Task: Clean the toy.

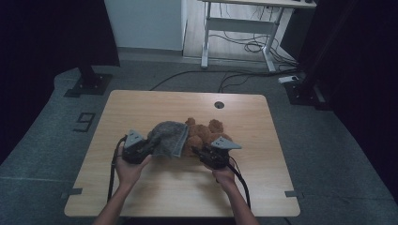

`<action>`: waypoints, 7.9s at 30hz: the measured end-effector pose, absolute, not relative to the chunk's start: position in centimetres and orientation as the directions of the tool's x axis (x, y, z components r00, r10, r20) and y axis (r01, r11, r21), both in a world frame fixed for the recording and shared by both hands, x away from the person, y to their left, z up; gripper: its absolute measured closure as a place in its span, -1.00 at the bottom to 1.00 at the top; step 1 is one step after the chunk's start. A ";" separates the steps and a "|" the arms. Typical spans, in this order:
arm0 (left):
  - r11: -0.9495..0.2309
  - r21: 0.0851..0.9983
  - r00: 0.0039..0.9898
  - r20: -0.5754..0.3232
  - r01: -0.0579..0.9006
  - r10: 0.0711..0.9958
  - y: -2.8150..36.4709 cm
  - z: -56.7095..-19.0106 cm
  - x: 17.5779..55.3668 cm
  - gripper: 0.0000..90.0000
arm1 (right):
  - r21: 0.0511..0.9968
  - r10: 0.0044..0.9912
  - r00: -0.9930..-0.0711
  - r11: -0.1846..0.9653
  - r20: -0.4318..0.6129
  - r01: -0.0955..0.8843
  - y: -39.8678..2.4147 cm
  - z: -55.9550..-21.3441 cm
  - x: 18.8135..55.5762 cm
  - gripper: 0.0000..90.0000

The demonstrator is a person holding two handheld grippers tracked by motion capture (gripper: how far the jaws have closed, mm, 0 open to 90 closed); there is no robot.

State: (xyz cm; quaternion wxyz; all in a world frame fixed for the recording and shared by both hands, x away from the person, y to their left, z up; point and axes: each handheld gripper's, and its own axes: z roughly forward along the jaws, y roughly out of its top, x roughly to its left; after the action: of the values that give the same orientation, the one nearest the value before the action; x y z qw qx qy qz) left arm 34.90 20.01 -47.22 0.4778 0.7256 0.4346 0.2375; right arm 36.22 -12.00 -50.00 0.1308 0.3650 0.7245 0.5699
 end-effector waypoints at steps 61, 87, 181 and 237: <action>-0.050 0.898 0.511 -0.202 0.436 0.836 22.0 -46.7 34.2 0.67 | 0.942 0.639 -0.756 0.148 0.142 0.302 -10.0 -49.1 35.0 0.53; -0.212 0.861 0.617 -0.141 0.463 0.774 11.3 -45.2 36.1 0.66 | 0.933 0.650 -0.755 0.210 0.090 0.291 -9.3 -50.1 34.3 -0.11; -0.300 0.841 0.670 -0.095 0.449 0.736 10.0 -48.2 34.4 0.66 | 0.935 0.770 -0.628 0.132 0.113 0.330 -20.5 -51.9 37.2 0.34; -0.178 0.860 0.589 -0.165 0.479 0.791 18.7 -49.1 34.4 0.70 | 0.898 0.745 -0.652 0.181 0.142 0.402 -16.8 -46.8 38.1 -0.46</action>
State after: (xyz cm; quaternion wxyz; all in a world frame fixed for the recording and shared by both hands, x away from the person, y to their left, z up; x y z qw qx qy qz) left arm 34.44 18.71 -49.10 0.4816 0.7502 0.4231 0.1620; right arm 38.14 -16.78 -46.80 0.1672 0.3825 0.7500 0.5131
